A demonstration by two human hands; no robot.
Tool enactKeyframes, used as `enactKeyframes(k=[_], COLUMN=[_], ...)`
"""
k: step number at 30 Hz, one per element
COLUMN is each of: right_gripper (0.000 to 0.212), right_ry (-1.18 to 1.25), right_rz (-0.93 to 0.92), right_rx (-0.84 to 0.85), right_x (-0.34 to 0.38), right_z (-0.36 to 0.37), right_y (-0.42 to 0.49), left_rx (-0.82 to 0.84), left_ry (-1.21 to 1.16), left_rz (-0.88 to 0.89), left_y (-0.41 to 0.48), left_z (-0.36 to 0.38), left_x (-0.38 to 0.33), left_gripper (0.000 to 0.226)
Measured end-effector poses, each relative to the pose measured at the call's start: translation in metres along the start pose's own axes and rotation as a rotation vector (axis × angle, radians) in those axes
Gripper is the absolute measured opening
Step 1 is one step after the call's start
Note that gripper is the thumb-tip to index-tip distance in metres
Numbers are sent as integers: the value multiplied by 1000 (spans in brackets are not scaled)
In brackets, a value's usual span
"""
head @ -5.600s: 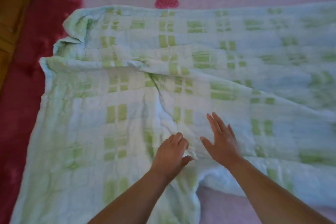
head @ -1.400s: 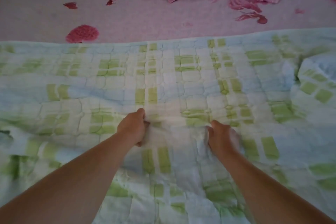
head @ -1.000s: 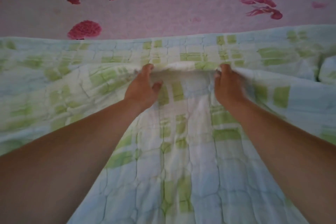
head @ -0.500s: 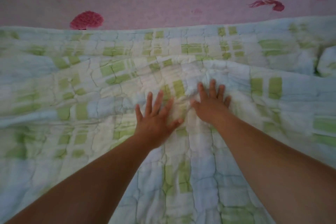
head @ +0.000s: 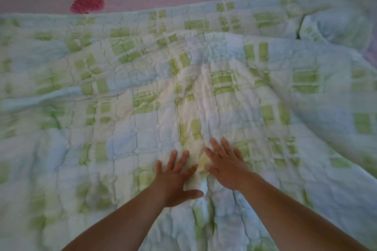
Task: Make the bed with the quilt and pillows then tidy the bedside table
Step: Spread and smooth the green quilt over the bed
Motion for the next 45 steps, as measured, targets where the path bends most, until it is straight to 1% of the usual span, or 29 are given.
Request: enactKeyframes(k=[3,6,11,16,19,22,23,25,26,29,31,34,38,41,42,43,44,45], right_gripper=[66,69,70,64,66,80,85,94,92,74,68,62,43,39,36,32,29,28], right_ry=[-5,3,-92,-143,-170,-163,-183,-212,-212,-213,-241,-285,-340,-431,-502,-568,-635,-655], right_rz=[-2,8,-32,-102,-162,-185,-211,-282,-318,-403,-409,-360,-337,-268,-219,-121,-25,43], right_rx=[40,92,169,205,158,50,-11,-169,-224,-300,-321,-276,-160,-111,-85,-71,-60,-40], right_x=[-5,-7,-11,-22,-32,-43,-43,-42,-42,-41,-45,-56,-59,-62,-68,-79,-94,-109], right_z=[21,37,72,112,133,145,147,147,148,154,156,159,159,159,158,151,143,138], right_y=[-33,-51,-90,-146,-179,-203,-212,-226,-231,-234,-229,-216,-206,-196,-192,-189,-185,-184], left_rx=[26,3,-3,-3,-10,-5,-2,-41,-89,-251,-351,-363,-349,-351,-340,-339,-299,-283], left_ry=[-12,-14,-67,-49,-51,-56,-32,44,94,237,227,243,308,273,258,249,263,283], left_rz=[-3,-14,-42,-111,-114,-121,-124,-134,-130,-60,-23,-9,-2,51,77,125,174,222], left_y=[-20,-30,-52,-91,-109,-121,-125,-130,-131,-133,-132,-127,-122,-119,-118,-118,-120,-121], left_z=[20,33,66,124,159,184,190,195,195,191,189,187,188,184,184,181,183,184], left_x=[-15,-26,-49,-84,-104,-120,-124,-128,-129,-131,-131,-131,-137,-136,-132,-132,-132,-135], left_gripper=[93,96,99,114,122,127,128,124,121,108,96,78,74,71,65,59,54,49])
Point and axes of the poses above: each hand's wrist, its own y-axis towards the middle knuckle, its own z-axis out of the palm, x = y × z, the point moved 7 cm from there along y, towards the middle knuckle, and after that the axes turned 4 degrees about z, right-handed, at the moved point
